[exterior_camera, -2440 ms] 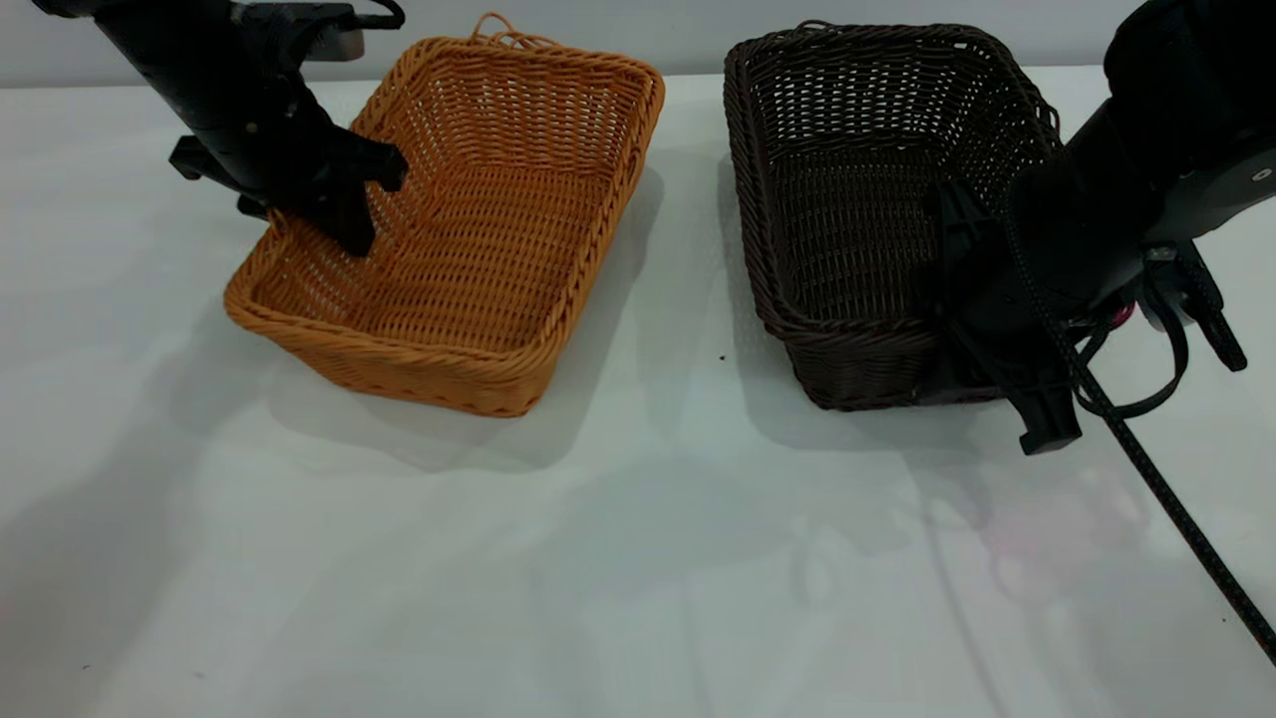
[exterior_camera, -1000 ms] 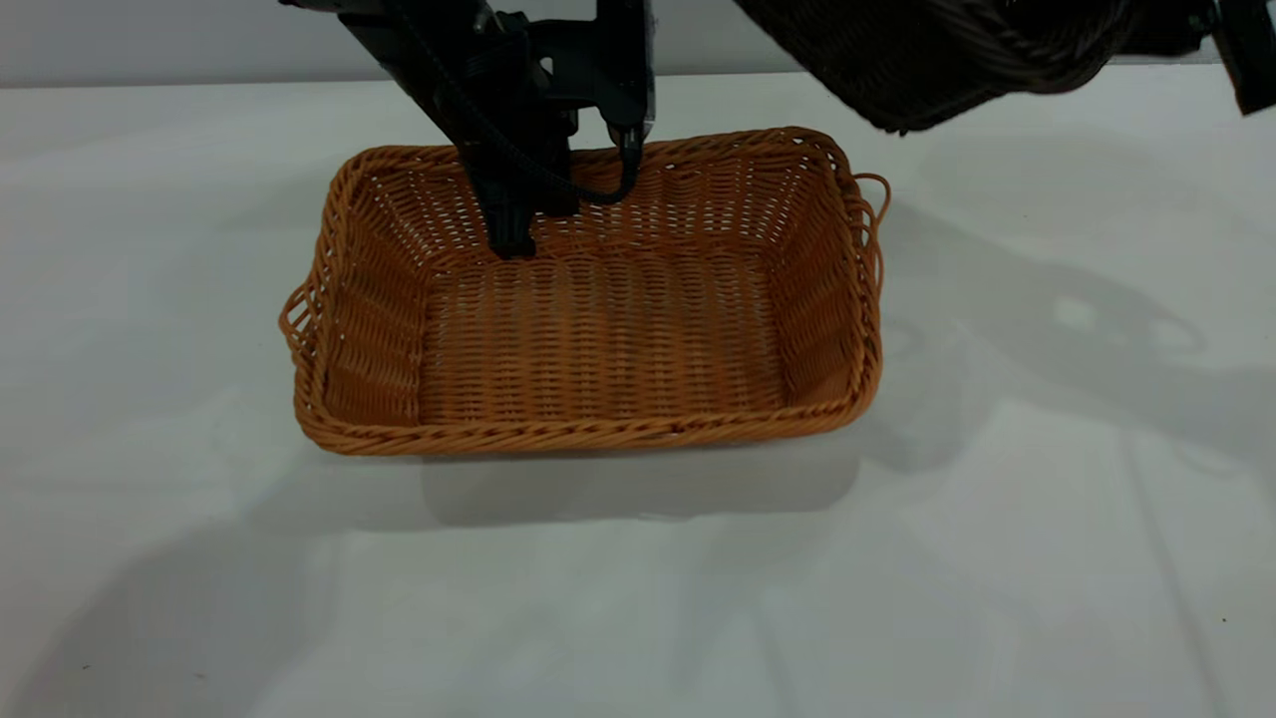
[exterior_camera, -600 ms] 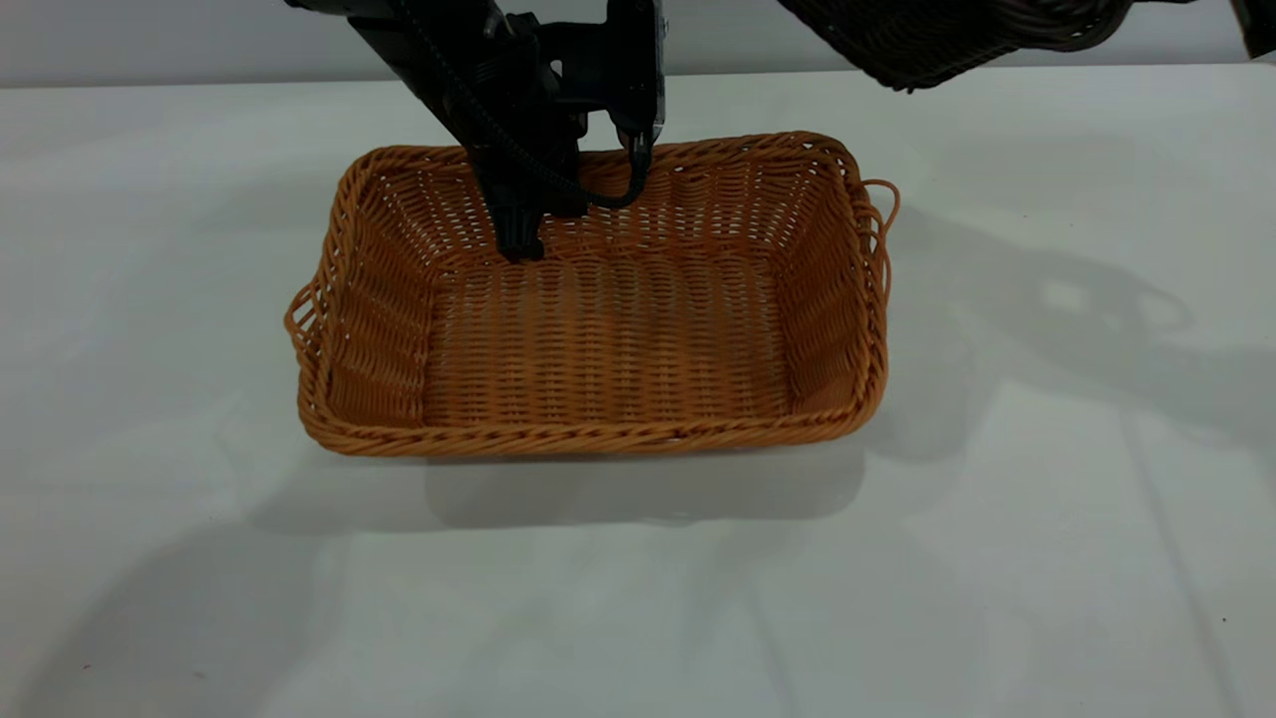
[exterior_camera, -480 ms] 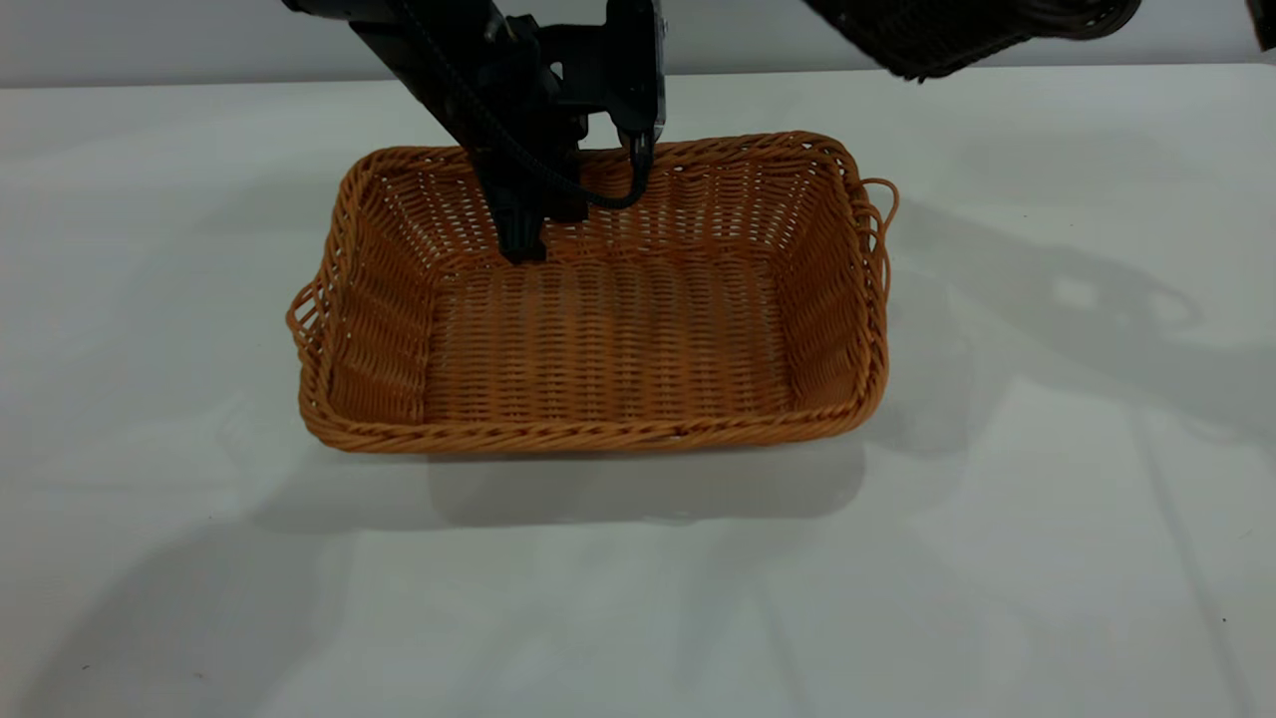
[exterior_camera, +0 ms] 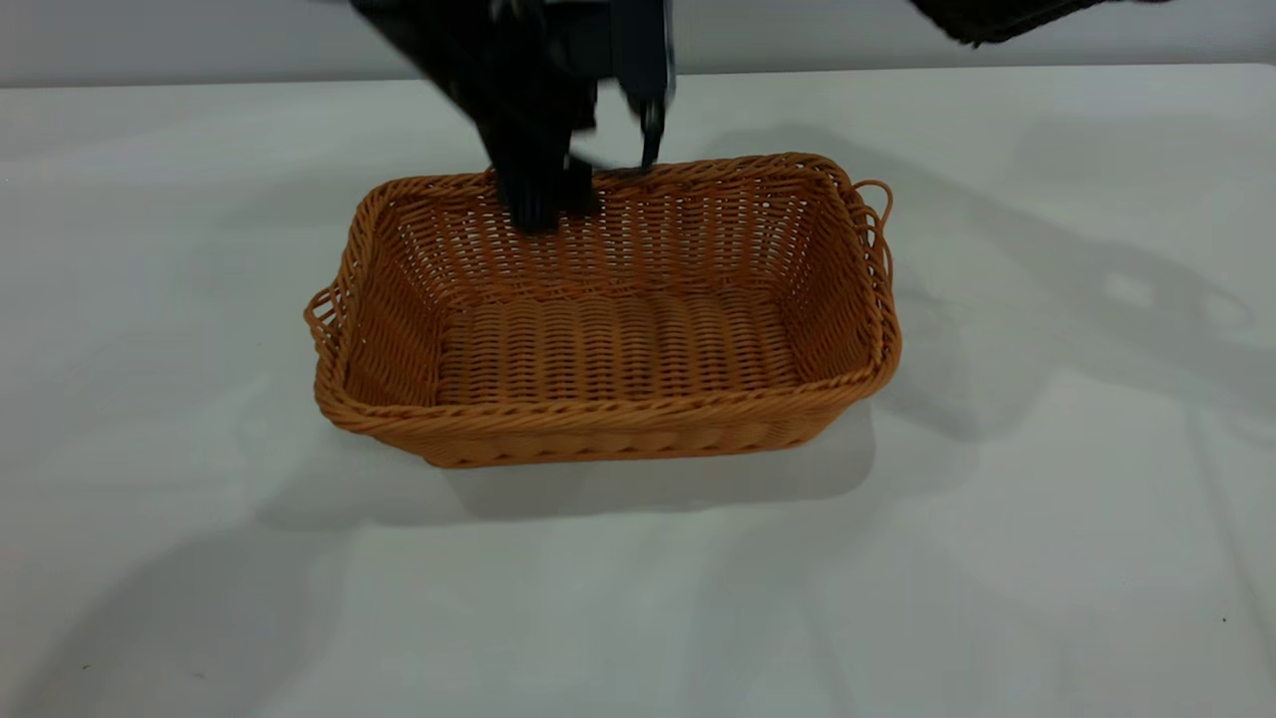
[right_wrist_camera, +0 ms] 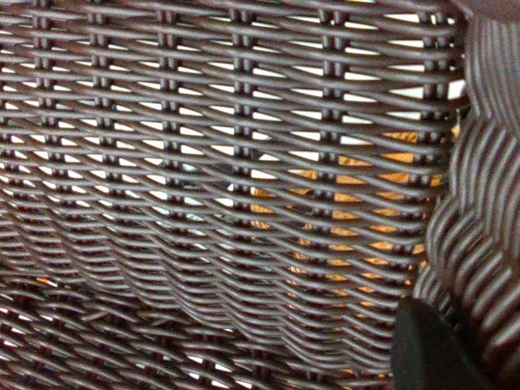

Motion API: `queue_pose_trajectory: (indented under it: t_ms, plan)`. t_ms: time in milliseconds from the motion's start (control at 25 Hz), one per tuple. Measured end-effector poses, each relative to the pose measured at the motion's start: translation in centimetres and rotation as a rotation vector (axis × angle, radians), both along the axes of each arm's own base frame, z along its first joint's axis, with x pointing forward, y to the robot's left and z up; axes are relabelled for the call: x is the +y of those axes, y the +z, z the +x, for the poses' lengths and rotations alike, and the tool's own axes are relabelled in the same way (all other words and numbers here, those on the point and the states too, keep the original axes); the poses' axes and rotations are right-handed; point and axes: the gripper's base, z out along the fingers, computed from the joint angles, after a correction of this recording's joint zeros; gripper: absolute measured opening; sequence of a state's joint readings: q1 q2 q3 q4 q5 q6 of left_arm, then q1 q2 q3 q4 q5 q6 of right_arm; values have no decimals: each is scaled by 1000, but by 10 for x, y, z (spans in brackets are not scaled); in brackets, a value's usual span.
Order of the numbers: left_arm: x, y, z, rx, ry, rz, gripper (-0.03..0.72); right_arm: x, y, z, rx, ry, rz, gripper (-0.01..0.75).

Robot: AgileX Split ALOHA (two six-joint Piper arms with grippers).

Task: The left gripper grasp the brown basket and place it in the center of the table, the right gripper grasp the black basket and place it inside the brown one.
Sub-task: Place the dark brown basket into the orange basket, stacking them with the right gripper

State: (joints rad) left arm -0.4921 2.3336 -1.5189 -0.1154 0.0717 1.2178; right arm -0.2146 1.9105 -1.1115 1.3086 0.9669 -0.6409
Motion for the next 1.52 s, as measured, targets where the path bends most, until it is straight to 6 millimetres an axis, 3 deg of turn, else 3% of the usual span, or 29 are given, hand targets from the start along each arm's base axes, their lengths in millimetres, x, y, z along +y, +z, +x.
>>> queue_pose_trajectory:
  t_ms: [200, 400, 640, 800, 960, 1160, 1520]
  plan:
    - [6, 76, -4, -40, 19, -47, 508, -18, 2, 1, -6, -66, 18, 98]
    - [46, 165, -18, -37, 149, -123, 492, -15, 0, 0, -1, -42, -3, 98]
    - [103, 277, -59, -122, 373, -317, 477, 23, -7, -5, 9, 143, -114, 99]
    - [121, 328, -93, -216, 408, -408, 477, 64, -6, -3, -9, 352, -278, 99]
    - [129, 359, -121, -289, 397, -456, 477, 106, -8, 11, -10, 522, -440, 99]
    - [133, 365, -133, -262, 410, -461, 477, 142, -34, 29, 37, 612, -547, 99]
    - [134, 358, -137, -180, 421, -420, 476, 161, -90, 30, 167, 640, -550, 99]
